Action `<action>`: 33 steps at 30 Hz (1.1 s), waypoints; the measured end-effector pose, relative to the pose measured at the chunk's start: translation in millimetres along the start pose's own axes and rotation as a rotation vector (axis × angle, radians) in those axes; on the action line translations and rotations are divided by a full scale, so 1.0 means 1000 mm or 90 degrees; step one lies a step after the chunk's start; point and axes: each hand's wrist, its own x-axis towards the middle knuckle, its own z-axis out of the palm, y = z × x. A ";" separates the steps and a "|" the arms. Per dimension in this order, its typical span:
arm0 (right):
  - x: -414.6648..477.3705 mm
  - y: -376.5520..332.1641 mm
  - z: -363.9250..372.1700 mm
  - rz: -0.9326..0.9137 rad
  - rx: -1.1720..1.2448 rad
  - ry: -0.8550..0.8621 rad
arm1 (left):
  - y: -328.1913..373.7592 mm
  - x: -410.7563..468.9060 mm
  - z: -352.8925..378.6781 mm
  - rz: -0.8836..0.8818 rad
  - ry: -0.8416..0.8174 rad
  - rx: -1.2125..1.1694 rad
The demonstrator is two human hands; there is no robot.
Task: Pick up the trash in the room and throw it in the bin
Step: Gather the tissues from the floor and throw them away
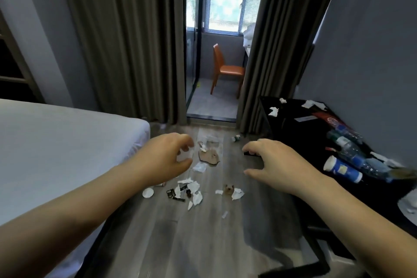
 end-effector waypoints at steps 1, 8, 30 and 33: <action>0.016 0.006 0.005 0.008 0.001 -0.011 | -0.009 0.016 0.006 0.002 -0.006 -0.003; 0.136 0.050 0.049 0.077 0.020 -0.073 | -0.083 0.139 0.051 0.049 -0.058 -0.039; 0.406 0.231 0.212 0.260 0.182 -0.225 | -0.201 0.459 0.257 0.027 -0.300 -0.096; 0.434 0.275 0.244 0.279 0.214 -0.239 | -0.198 0.493 0.298 -0.017 -0.328 -0.092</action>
